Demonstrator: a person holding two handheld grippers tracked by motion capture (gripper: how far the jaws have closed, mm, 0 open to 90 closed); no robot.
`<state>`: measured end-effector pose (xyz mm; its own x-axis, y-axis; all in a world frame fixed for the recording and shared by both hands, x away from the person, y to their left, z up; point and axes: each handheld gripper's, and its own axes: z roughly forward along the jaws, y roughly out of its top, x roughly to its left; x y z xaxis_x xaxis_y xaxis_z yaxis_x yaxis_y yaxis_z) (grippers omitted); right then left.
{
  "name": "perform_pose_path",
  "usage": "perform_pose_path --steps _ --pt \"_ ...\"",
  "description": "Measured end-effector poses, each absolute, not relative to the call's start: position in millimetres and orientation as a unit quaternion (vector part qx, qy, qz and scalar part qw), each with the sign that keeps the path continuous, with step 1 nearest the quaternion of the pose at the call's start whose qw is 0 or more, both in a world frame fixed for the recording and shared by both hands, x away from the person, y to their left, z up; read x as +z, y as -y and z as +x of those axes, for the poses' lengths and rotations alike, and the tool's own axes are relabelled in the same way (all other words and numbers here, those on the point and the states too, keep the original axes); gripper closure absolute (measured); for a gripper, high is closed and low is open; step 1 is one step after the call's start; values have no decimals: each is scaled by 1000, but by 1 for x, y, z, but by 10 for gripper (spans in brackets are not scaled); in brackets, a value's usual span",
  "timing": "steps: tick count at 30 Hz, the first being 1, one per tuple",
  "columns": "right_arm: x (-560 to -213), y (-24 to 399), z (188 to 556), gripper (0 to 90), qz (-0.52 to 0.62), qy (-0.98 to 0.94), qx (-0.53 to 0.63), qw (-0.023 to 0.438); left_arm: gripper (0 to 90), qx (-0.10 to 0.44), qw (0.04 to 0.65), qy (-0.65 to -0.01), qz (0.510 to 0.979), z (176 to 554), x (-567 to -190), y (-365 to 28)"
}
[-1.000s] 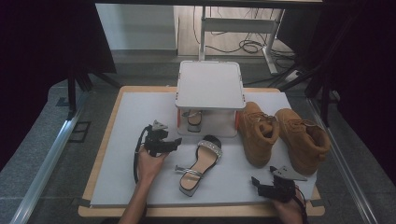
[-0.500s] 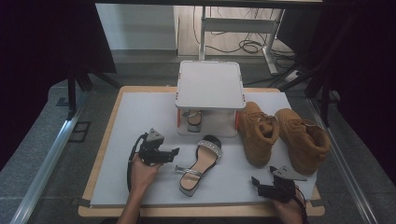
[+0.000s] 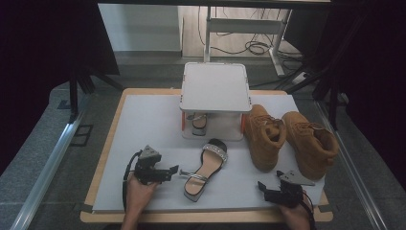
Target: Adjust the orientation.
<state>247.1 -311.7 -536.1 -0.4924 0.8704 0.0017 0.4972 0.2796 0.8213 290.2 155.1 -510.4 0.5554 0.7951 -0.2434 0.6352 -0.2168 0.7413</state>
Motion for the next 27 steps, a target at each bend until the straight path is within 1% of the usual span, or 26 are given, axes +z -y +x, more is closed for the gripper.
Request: perform_pose_path --steps 5,11,17,23,27 --pt "-536 312 247 114 447 -765 401 233 136 90 408 -480 772 276 -510 -157" --pt "-536 312 247 114 447 -765 401 233 136 93 385 -482 782 261 -508 -152" --pt "-536 312 247 114 447 -765 401 233 120 98 373 -464 797 245 -506 -145" --pt "-536 312 247 114 447 -765 401 233 119 78 394 -443 801 231 -502 -141" --pt "-536 312 247 114 447 -765 401 233 129 76 393 -421 814 220 -502 -132"
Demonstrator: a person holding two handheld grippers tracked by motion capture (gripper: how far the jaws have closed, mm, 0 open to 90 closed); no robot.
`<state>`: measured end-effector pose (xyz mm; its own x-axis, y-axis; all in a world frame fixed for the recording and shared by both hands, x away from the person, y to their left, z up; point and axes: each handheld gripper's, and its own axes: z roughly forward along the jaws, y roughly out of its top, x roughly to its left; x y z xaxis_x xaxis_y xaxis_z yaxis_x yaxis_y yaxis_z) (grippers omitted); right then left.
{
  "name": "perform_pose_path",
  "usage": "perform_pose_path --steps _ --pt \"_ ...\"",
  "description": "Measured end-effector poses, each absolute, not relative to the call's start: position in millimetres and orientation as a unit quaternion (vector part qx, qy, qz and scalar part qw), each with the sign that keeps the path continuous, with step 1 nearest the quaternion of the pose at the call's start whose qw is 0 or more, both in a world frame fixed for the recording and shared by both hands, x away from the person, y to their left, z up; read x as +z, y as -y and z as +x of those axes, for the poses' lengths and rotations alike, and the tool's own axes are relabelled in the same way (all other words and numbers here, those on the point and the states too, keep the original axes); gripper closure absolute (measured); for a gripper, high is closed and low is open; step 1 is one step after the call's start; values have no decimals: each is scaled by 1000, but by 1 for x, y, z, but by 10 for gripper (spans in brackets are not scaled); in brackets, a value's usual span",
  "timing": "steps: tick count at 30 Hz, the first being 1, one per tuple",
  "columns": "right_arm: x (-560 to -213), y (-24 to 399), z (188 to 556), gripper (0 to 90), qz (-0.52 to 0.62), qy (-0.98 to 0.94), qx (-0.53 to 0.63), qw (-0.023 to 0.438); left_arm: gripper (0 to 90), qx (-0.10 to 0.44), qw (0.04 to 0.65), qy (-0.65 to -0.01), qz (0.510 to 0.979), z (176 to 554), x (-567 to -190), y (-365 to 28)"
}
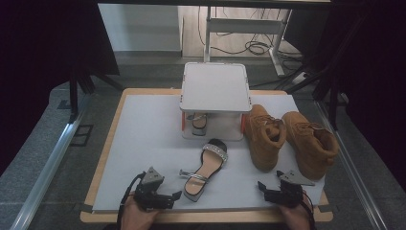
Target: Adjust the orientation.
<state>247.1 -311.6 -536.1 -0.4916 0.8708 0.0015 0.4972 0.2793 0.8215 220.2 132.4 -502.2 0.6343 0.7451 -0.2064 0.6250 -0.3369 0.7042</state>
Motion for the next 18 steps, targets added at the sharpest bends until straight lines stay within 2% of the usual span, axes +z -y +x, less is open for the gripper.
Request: perform_pose_path --steps 18 --pt "-536 312 247 114 447 -765 401 233 200 66 386 -385 836 220 -508 -90"
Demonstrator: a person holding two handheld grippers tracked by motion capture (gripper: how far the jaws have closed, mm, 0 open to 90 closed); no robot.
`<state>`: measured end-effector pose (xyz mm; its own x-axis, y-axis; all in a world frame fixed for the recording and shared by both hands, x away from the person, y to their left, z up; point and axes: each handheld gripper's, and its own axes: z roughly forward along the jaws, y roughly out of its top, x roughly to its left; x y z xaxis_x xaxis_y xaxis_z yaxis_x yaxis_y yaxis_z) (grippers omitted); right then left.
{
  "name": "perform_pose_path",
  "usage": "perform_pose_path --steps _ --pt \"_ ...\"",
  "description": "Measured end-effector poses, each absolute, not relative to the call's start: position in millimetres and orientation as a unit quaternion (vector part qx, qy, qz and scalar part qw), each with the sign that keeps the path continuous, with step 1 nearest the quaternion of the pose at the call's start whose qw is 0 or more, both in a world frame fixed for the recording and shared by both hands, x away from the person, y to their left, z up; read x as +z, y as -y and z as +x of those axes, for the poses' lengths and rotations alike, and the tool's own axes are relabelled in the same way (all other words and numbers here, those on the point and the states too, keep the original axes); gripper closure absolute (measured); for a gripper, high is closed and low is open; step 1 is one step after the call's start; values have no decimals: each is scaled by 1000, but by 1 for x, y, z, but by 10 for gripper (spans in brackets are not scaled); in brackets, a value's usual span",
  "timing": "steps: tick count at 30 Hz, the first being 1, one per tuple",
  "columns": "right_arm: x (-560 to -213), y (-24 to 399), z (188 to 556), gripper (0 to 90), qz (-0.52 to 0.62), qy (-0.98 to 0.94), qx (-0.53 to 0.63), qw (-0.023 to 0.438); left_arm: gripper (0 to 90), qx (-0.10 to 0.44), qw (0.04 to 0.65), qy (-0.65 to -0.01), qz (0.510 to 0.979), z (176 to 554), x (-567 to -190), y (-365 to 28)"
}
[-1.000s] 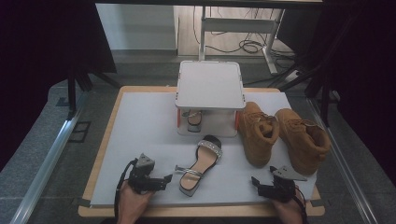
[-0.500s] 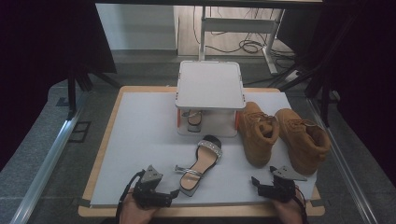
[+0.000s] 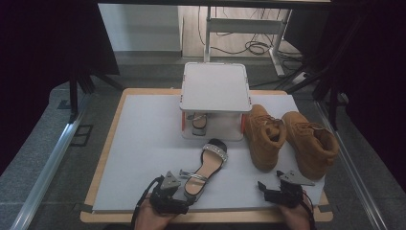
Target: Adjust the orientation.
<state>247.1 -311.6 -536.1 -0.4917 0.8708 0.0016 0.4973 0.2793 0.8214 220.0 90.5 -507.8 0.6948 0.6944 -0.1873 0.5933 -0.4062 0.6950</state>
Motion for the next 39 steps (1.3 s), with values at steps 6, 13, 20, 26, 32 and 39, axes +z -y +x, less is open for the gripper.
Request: perform_pose_path --steps 6,13,20,26,32,39 --pt "-536 312 247 114 447 -765 401 233 224 67 385 -377 839 226 -507 -77" --pt "-536 312 247 114 447 -765 401 233 248 70 375 -375 845 235 -509 -62" --pt "-536 312 247 114 447 -765 401 233 266 76 363 -381 847 245 -507 -50" --pt "-536 312 247 114 447 -765 401 233 315 70 360 -396 842 251 -508 -46" --pt "-536 312 247 114 447 -765 401 233 333 74 353 -408 839 253 -507 -43" --pt "-536 312 247 114 447 -765 401 233 373 80 351 -407 839 254 -506 -44"
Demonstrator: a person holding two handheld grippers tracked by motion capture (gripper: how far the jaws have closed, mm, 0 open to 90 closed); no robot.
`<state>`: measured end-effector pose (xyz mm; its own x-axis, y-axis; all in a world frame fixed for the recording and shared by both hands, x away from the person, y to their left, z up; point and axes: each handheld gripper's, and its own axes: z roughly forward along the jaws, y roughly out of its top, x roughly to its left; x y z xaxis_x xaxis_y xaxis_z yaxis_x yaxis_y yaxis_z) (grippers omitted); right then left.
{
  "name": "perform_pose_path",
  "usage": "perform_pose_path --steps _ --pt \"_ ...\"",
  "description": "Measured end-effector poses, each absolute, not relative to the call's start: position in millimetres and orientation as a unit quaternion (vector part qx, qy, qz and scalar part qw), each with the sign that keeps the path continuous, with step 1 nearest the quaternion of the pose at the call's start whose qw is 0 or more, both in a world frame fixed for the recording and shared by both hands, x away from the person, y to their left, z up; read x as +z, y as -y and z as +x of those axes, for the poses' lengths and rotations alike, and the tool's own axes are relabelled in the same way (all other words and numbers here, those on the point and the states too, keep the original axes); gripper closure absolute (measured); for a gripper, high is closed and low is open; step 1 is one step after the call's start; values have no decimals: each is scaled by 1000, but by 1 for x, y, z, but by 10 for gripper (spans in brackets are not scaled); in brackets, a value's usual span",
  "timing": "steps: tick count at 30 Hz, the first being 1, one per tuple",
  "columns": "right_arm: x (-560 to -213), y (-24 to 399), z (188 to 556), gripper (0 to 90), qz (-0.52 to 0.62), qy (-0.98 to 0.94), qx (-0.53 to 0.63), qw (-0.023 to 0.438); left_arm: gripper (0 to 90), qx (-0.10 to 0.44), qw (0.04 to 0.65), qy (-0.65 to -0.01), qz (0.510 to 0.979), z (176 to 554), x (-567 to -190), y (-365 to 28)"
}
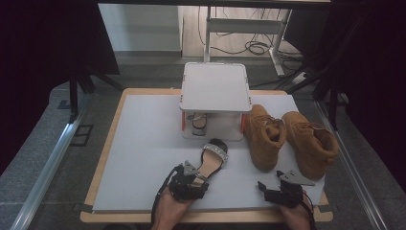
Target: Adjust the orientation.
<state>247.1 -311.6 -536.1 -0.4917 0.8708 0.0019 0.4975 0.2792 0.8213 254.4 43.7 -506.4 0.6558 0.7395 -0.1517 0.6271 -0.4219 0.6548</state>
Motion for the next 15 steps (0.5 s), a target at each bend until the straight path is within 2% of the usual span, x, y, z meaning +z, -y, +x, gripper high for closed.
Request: perform_pose_path --steps 15 --pt "-536 312 247 114 447 -765 401 233 386 85 382 -395 831 256 -504 -56"
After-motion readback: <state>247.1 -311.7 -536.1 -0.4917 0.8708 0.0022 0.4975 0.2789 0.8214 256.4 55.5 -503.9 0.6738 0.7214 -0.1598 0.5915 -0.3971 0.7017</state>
